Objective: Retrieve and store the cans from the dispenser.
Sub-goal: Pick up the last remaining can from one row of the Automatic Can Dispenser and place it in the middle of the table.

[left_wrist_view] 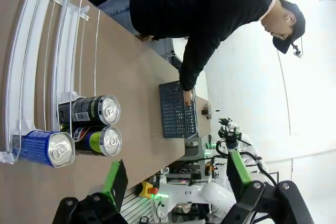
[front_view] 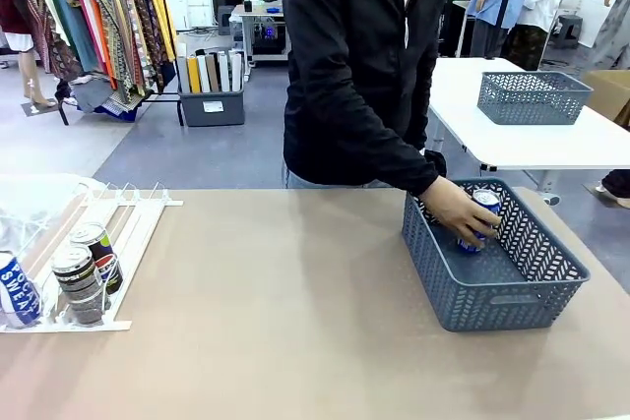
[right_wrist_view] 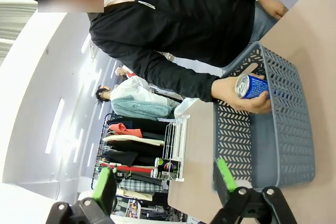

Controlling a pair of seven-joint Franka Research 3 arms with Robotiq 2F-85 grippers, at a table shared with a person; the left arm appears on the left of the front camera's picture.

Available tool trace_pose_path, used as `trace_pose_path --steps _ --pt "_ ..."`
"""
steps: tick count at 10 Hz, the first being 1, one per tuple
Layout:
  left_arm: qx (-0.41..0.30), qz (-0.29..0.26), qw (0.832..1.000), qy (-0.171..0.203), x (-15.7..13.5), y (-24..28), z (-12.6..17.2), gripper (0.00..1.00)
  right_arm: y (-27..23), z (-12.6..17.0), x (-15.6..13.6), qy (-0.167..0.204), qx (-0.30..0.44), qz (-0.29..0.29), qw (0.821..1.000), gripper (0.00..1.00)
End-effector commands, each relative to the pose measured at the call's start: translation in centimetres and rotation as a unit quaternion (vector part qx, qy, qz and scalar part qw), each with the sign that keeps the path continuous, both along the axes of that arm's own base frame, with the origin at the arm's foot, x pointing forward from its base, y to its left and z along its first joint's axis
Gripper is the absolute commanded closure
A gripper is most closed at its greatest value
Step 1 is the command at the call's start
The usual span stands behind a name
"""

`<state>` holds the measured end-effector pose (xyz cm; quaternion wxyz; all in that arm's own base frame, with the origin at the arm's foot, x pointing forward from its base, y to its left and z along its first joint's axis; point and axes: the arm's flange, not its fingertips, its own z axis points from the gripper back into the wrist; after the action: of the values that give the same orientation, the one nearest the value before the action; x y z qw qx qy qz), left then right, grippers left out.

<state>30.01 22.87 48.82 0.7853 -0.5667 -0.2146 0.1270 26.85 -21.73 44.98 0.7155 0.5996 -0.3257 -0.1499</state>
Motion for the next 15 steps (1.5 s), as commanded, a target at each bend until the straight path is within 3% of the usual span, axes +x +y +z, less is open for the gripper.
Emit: trace_pose_path --steps 1,4,5,6,7,8,9,10,11,12,14,15 --pt "-0.003 -0.004 1.000 -0.013 -0.1 0.1 0.1 0.00 0.0 0.4 0.2 -0.009 0.005 0.000 1.000 0.00" --pt "0.000 0.000 1.000 0.000 0.0 0.0 0.0 0.00 0.0 0.4 0.2 -0.009 0.005 0.000 1.000 0.00" --pt "0.030 -0.025 0.999 0.002 0.2 -0.6 0.4 0.00 0.0 0.4 0.2 -0.009 0.005 0.000 1.000 0.00" --pt "0.084 -0.050 0.995 0.035 0.7 -1.7 1.1 0.00 0.0 0.4 0.2 -0.009 0.005 0.000 1.000 0.00" --pt "0.164 -0.077 0.979 0.092 1.6 -3.7 1.4 0.00 0.0 0.4 0.2 -0.009 0.005 0.000 1.000 0.00" --pt "0.228 -0.102 0.961 0.120 2.0 -5.3 1.5 0.00 0.0 0.4 0.2 -0.009 0.005 0.000 1.000 0.00" --pt "0.323 -0.112 0.928 0.146 3.1 -7.9 1.4 0.00 0.0 0.4 0.2 -0.009 0.005 0.000 1.000 0.00" --pt "0.374 -0.118 0.905 0.165 3.9 -9.6 1.3 0.00 0.0 0.4 0.2 -0.009 0.005 0.000 1.000 0.00" --pt "0.420 -0.096 0.884 0.179 4.6 -10.6 1.1 0.00 0.0 0.4 0.2 -0.009 0.005 0.000 1.000 0.00" --pt "0.459 -0.050 0.871 0.167 4.8 -11.4 1.1 0.00 0.0 0.4 0.2 -0.009 0.005 0.000 1.000 0.00" --pt "0.487 0.044 0.865 0.113 5.5 -12.2 1.9 0.00 0.0 0.4 0.2 -0.009 0.005 0.000 1.000 0.00" --pt "0.457 -0.049 0.876 0.146 6.0 -11.8 2.4 0.00 0.0 0.4 0.2 -0.009 0.005 0.000 1.000 0.00"
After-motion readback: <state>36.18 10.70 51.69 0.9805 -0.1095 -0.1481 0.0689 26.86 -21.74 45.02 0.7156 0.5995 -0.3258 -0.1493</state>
